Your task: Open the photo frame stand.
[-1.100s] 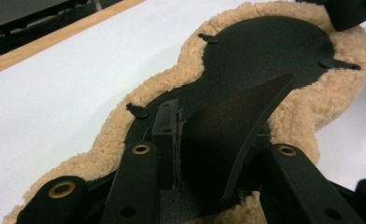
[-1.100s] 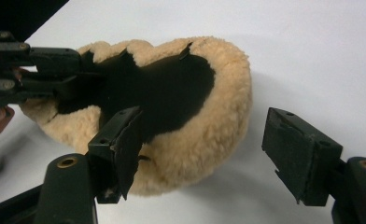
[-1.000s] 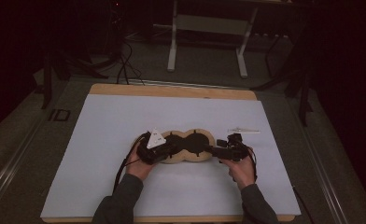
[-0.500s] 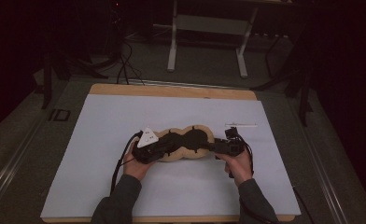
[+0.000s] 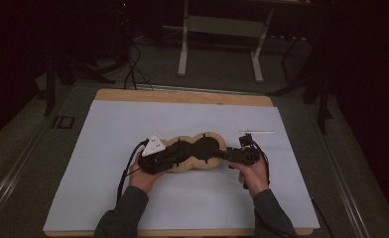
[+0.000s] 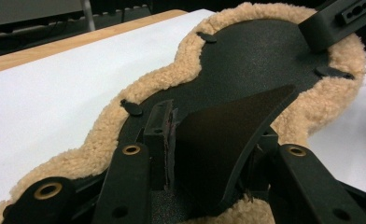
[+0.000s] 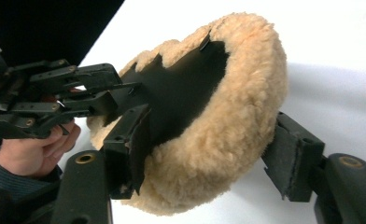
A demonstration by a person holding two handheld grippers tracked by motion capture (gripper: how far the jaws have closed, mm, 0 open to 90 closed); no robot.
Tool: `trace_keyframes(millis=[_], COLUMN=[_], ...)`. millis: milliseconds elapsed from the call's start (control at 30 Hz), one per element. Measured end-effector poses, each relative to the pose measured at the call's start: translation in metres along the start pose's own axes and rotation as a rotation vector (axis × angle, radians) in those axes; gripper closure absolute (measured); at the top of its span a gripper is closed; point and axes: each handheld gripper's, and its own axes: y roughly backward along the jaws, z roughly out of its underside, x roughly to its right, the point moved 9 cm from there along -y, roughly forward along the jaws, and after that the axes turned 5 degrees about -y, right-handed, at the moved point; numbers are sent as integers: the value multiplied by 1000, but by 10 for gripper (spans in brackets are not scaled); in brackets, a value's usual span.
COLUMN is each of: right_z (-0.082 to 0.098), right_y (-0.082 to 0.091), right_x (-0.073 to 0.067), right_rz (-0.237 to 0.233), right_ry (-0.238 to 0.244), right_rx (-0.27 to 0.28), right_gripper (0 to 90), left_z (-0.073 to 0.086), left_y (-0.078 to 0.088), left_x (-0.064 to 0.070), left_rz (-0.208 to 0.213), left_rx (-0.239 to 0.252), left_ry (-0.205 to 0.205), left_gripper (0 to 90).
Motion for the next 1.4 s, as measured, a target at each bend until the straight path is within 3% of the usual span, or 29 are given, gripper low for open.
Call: trace_keyframes(millis=[267, 367, 567, 900, 1167, 1400], right_z=[-2, -3, -4, -6, -8, -7], right_y=[4, 5, 5, 8, 10, 11], right_x=[-5, -7, -10, -18, -22, -24], right_rz=[-27, -32, -23, -24, -34, -31], right_ry=[6, 8, 27, 70, 88, 109], right_rx=[14, 17, 25, 31, 28, 18], right_gripper=[453, 469, 490, 525, 563, 581], left_z=[4, 5, 9, 14, 19, 29], left_y=[4, 7, 10, 19, 28, 43], left_x=[0, 0, 2, 6, 11, 10], left_rz=[-25, -29, -3, -3, 22, 49], left_rx=[-42, -56, -76, -103, -112, -116], left_ry=[-18, 8, 48, 42, 40, 80], left_gripper=[536, 496, 438, 398, 373, 358])
